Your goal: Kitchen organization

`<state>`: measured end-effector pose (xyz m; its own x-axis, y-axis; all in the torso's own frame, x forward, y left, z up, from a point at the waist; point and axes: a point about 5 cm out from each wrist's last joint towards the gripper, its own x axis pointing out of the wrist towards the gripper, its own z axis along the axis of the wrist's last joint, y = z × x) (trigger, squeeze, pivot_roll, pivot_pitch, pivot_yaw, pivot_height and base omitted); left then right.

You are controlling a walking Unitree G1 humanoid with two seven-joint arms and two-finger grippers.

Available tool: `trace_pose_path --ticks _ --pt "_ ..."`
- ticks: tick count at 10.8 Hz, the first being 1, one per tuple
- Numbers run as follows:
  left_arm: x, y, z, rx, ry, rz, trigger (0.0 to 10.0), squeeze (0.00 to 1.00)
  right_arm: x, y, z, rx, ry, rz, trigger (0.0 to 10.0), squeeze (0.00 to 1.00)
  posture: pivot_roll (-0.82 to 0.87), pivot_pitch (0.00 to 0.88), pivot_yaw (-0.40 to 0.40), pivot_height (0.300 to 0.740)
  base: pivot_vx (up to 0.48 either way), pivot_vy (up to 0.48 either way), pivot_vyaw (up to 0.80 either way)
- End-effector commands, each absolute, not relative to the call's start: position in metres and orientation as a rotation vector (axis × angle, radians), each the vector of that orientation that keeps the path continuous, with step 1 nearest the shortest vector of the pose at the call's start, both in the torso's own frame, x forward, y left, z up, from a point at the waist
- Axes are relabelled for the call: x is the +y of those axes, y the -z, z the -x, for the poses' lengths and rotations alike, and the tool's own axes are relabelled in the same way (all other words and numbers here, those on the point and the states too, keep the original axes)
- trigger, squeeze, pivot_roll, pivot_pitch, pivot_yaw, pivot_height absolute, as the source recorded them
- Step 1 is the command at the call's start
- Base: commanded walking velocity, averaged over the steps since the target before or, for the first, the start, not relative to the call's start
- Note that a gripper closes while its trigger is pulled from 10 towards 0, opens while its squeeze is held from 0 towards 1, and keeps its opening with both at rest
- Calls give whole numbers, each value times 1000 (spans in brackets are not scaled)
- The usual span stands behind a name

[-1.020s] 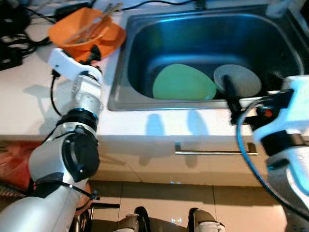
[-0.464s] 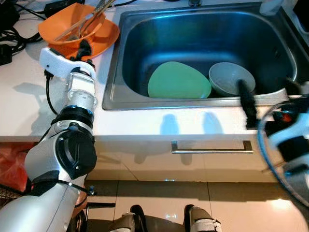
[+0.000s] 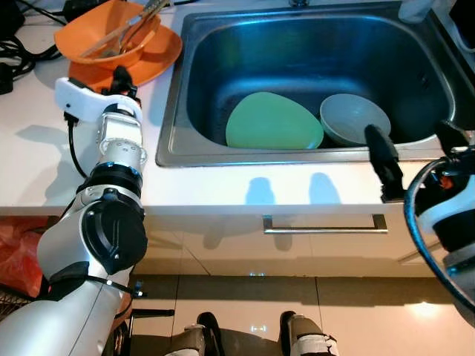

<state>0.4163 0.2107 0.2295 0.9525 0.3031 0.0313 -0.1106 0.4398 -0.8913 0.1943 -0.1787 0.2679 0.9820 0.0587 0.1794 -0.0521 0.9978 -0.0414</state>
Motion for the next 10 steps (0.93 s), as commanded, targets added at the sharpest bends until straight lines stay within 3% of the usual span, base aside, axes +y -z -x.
trace_pose_path --ticks 1,10 --pt "199 -183 -410 -2 -327 1160 0 0 -178 -270 -188 -192 -60 33 10000 361 -546 289 52 740 0 0 0" --pt "206 -181 -409 20 -385 1267 0 0 -178 -274 -179 -146 -36 16 10000 365 -546 292 65 740 0 0 0"
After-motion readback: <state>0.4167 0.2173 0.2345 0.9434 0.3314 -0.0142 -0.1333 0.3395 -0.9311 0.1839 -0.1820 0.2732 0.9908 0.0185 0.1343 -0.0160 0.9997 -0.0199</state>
